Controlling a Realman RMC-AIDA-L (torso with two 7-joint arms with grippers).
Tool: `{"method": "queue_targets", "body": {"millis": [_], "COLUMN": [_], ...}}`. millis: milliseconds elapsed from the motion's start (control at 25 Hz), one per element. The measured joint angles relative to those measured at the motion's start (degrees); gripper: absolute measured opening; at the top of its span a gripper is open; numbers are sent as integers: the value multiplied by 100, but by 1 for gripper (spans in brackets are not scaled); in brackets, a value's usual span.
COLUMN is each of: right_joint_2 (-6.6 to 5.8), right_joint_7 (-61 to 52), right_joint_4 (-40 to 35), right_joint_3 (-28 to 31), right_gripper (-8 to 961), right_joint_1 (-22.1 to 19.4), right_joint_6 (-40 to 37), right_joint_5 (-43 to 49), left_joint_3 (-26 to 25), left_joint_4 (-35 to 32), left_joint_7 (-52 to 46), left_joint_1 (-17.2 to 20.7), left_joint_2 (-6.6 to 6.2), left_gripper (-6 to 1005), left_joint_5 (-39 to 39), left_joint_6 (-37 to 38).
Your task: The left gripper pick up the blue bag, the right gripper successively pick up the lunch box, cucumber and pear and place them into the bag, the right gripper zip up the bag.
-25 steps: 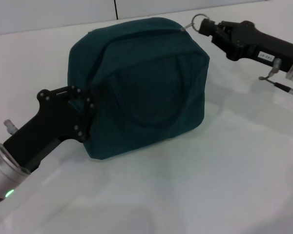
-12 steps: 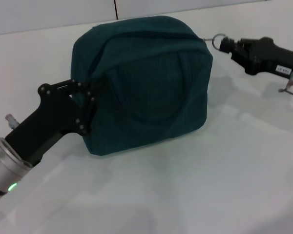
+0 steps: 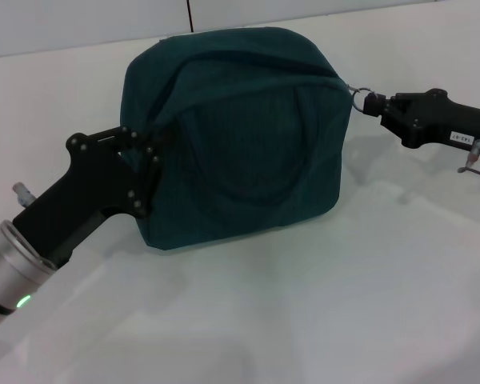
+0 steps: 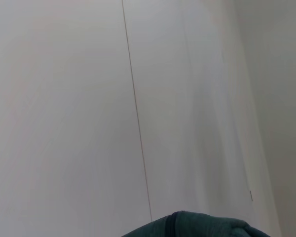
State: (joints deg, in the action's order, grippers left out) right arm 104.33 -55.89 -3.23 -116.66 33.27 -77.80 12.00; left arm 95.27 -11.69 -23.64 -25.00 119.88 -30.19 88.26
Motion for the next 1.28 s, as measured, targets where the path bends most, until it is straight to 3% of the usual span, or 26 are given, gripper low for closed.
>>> {"method": "queue_targets", "body": {"millis": [200, 520, 800, 1160, 1280], "right_joint_2": [-31, 134, 182, 248, 264], "right_joint_7": [-41, -66, -71, 229, 293], "right_joint_4": [5, -20, -50, -68, -110], "right_joint_3": [-9, -15, 56, 821, 1034], "right_gripper": [48, 54, 59, 66, 150], "right_joint_1": [2, -7, -35, -167, -210], "right_joint_6": [135, 588, 508, 150, 131], "right_joint_5": [98, 501, 472, 449, 447], "left_joint_3": [0, 0, -34, -24, -32], "left_joint_4": [0, 0, -28, 9, 11], "left_joint_7": [0, 0, 60, 177, 255], "left_joint_1": [0, -4, -5, 51, 101], "left_joint_2": [0, -1, 31, 68, 75], "left_gripper": [58, 58, 59, 59, 176], "left_joint_5": [0, -1, 16, 255, 304], "left_joint_6": [-2, -2, -11, -15, -19]}}
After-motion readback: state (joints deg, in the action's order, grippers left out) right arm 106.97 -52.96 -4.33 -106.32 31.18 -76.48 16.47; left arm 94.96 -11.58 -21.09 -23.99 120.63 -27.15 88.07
